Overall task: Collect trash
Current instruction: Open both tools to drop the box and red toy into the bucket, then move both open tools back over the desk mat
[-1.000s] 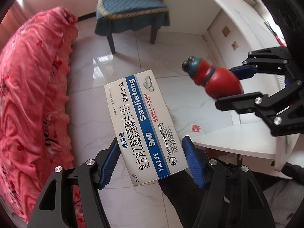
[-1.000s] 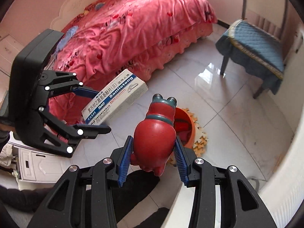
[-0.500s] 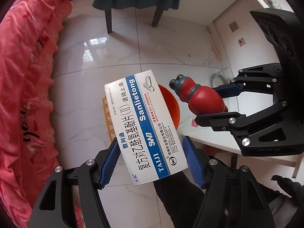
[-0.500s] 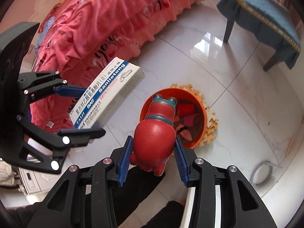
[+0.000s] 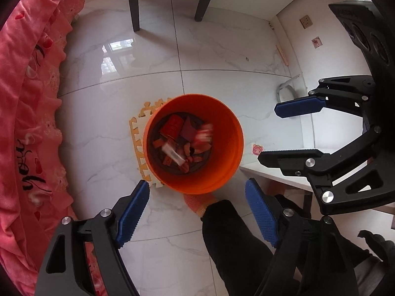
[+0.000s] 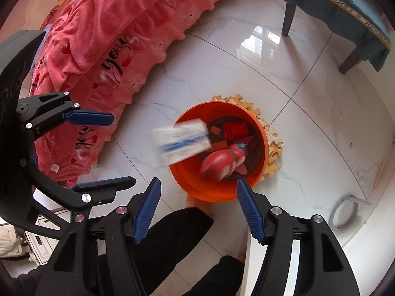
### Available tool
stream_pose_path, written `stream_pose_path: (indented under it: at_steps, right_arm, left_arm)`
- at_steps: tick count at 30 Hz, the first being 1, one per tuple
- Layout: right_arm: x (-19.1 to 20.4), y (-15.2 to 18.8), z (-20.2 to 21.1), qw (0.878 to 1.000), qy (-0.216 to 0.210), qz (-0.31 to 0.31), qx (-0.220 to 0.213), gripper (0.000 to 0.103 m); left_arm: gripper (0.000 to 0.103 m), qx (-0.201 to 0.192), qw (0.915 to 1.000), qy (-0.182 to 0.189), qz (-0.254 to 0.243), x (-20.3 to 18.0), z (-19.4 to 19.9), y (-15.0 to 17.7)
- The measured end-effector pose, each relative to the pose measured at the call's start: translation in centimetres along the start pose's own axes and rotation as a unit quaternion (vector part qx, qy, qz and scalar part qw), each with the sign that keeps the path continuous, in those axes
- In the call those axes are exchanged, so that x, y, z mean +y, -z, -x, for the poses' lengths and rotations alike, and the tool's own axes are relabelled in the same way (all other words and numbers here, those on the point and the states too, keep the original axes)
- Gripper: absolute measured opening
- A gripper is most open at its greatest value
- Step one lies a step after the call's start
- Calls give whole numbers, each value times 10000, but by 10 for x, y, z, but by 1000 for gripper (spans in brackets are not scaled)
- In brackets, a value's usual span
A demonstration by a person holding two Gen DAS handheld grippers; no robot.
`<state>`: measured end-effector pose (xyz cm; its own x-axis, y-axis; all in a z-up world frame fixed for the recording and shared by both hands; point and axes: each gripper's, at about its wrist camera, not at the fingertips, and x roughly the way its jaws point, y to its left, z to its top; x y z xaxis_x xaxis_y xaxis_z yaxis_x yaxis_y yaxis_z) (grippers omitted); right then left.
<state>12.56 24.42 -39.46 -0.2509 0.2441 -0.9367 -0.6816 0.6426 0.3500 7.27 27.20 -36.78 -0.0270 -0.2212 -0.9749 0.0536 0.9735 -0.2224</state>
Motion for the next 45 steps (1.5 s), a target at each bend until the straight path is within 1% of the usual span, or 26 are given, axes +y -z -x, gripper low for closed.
stream_pose_path:
  at_steps: [2,5,12,15,18,21,22,24,26,27,28,30,31,32,34,36,37,40,41,42,43,44,45]
  right_arm:
    - [-5,1,0,10000,0,-1,3,64]
    - [-7,3,4,10000,-3,37,-42,64]
    - [-4,13,31,9997,8,126,-198,64]
    - [-5,24,55,9993,-5,152,-340,65]
    - [-5,32,71,9989,-23,155,-446,66]
    - [-6,51,104,9974,-105,108,-710,67]
    - [-6,54,106,9972,-114,114,-734,67]
    - [-7,72,133,9949,-180,110,-982,67]
    - [-9,86,149,9933,-195,86,-1136,67]
    - [-11,89,154,9926,-211,80,-1192,67]
    - [-15,106,176,9899,-236,3,-1399,67]
    - [-17,116,188,9880,-249,-19,-1525,67]
    - [-24,135,208,9847,-218,-113,-1726,67]
    - [-24,138,214,9838,-209,-137,-1773,67]
    - [-29,154,230,9800,-210,-205,-1966,67]
    - [-43,184,255,9740,-111,-393,-2230,68]
    - [-42,185,259,9725,-106,-408,-2292,68]
    - [-63,228,290,9613,38,-810,-2635,68]
    - [-64,231,294,9602,55,-843,-2661,68]
    - [-72,245,302,9559,125,-991,-2763,68]
    - [-74,248,306,9549,141,-1020,-2784,68]
    - [-86,271,317,9475,226,-1261,-2929,68]
    - [-88,274,320,9464,239,-1293,-2949,68]
  left_arm:
    - [80,45,10000,-3,-33,1,1,0]
    - [80,41,9998,-104,-135,-2,6,0]
    - [80,-44,9989,-311,-360,-18,29,0]
    - [80,-110,9975,-460,-528,-31,43,2]
    - [80,-165,9963,-535,-651,-45,59,5]
    - [80,-265,9950,-622,-738,-60,78,7]
    - [80,-297,9945,-639,-774,-65,83,8]
    - [80,-412,9929,-664,-900,-81,99,10]
    - [80,-507,9906,-707,-1058,-97,112,11]
    - [80,-560,9889,-741,-1158,-106,119,11]
    - [80,-604,9873,-774,-1250,-115,125,11]
    - [80,-686,9831,-865,-1460,-137,137,11]
    - [85,-734,9804,-914,-1583,-150,143,10]
    - [87,-808,9774,-955,-1705,-161,149,10]
    - [88,-946,9715,-981,-1939,-181,158,11]
    - [88,-1040,9649,-980,-2206,-206,167,9]
    - [88,-1074,9619,-1003,-2306,-215,169,8]
    - [88,-1138,9508,-1043,-2686,-253,173,3]
    - [88,-1149,9470,-1052,-2809,-264,174,2]
    - [88,-1161,9436,-1058,-2915,-275,174,1]
    - [88,-1173,9403,-1057,-3015,-285,174,0]
    - [88,-1182,9363,-1043,-3139,-297,174,0]
    - [88,-1189,9321,-1017,-3267,-309,174,-1]
